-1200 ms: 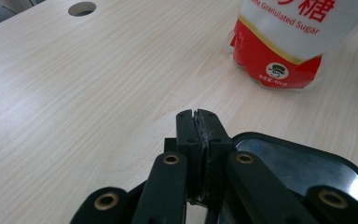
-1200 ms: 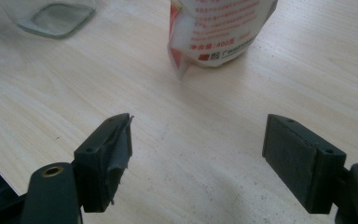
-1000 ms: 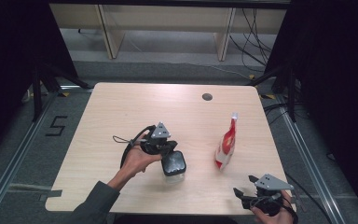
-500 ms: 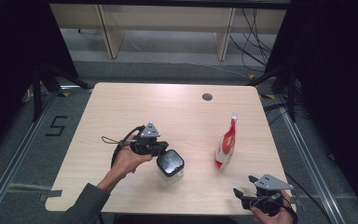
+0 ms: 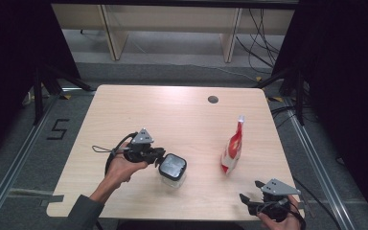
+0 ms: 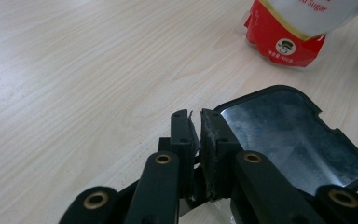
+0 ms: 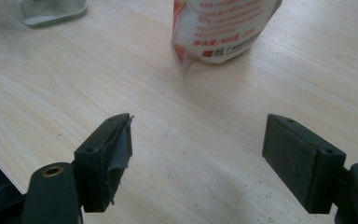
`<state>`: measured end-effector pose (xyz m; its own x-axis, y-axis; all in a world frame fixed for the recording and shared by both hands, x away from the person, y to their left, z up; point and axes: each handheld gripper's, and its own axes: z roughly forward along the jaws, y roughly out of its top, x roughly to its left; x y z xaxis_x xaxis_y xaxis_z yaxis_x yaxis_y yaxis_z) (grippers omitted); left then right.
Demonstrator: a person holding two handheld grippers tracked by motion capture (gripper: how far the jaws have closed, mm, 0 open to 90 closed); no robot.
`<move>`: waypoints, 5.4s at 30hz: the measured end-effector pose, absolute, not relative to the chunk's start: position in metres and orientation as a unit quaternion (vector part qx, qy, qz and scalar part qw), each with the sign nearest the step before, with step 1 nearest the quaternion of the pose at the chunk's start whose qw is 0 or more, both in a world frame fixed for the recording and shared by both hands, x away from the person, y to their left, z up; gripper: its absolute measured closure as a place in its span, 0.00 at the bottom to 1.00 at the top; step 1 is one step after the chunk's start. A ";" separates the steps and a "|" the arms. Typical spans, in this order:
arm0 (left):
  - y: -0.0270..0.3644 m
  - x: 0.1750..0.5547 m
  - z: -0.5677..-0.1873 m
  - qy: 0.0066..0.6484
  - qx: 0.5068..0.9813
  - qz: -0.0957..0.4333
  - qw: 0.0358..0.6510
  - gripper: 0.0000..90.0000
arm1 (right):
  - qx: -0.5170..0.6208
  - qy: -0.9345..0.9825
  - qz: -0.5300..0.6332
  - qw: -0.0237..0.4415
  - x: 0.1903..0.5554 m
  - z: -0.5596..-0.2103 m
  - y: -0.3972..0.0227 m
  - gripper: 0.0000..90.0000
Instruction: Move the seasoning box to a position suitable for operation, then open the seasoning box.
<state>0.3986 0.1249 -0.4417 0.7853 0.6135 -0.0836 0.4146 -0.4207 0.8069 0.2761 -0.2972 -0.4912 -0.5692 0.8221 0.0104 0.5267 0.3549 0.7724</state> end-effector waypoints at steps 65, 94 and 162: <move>0.148 0.369 -0.495 0.240 0.857 0.088 0.447 0.79 | 0.397 0.811 0.380 0.202 0.277 -0.491 -0.296 0.28; 0.122 0.354 -0.493 0.206 0.870 0.091 0.439 0.81 | 0.395 0.813 0.383 0.192 0.278 -0.491 -0.293 0.28; 0.120 0.352 -0.466 0.236 0.842 0.117 0.470 0.54 | 0.371 0.801 0.438 0.174 0.273 -0.485 -0.277 0.19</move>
